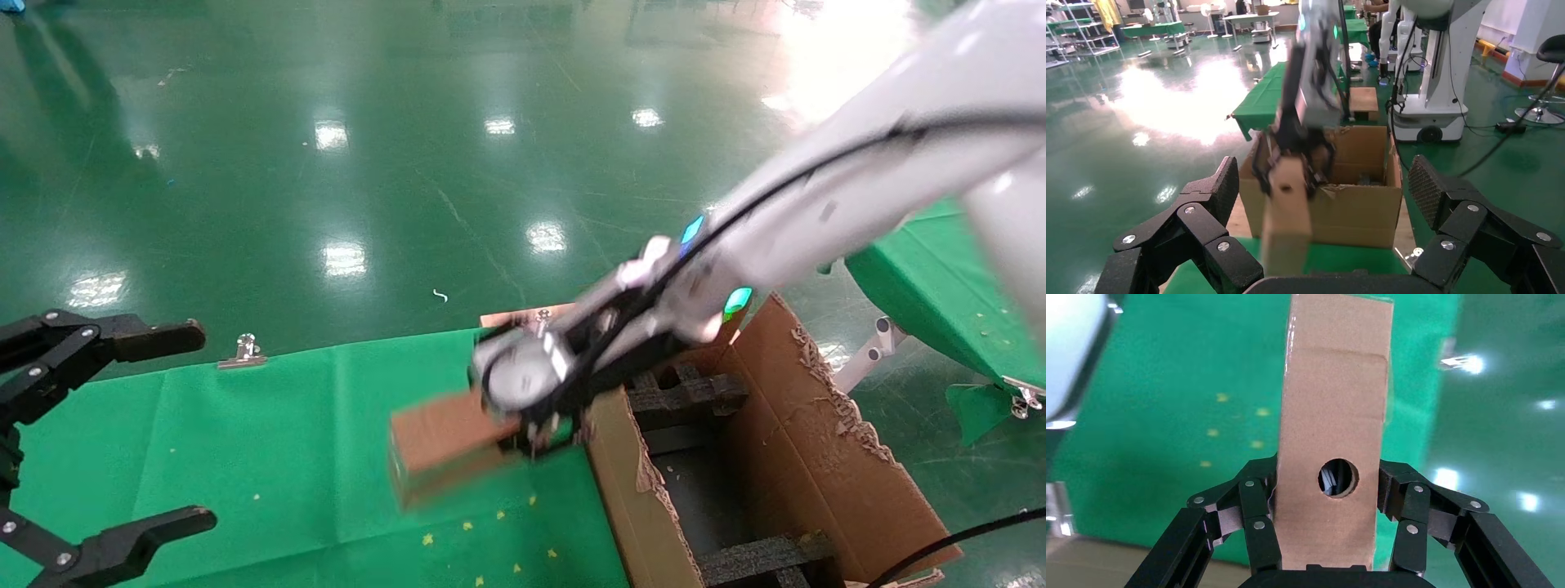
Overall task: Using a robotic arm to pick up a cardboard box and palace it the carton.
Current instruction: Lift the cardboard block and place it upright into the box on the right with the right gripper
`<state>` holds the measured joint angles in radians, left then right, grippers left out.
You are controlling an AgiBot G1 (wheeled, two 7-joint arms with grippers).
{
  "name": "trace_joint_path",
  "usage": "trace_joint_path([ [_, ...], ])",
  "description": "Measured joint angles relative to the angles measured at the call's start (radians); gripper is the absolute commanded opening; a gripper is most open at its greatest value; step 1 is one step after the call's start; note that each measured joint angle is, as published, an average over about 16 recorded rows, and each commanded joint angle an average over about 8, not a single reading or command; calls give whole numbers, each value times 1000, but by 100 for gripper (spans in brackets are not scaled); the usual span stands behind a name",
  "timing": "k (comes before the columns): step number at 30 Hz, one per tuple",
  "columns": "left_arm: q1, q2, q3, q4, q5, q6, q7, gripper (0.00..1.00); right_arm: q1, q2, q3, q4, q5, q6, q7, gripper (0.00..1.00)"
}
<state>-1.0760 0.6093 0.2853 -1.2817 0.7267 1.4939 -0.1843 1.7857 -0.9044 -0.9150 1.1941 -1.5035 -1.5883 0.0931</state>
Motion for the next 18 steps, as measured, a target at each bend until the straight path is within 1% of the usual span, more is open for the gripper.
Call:
trace_joint_path([
  [9, 0, 0, 1, 0, 0, 0, 0, 100, 240, 23, -129, -131, 152, -8, -75, 0],
  [13, 0, 0, 1, 0, -1, 0, 0, 100, 316, 32, -200, -177, 212, -7, -102, 0],
  [18, 0, 0, 1, 0, -1, 0, 1, 100, 385, 54, -286, -214, 268, -6, -123, 0],
])
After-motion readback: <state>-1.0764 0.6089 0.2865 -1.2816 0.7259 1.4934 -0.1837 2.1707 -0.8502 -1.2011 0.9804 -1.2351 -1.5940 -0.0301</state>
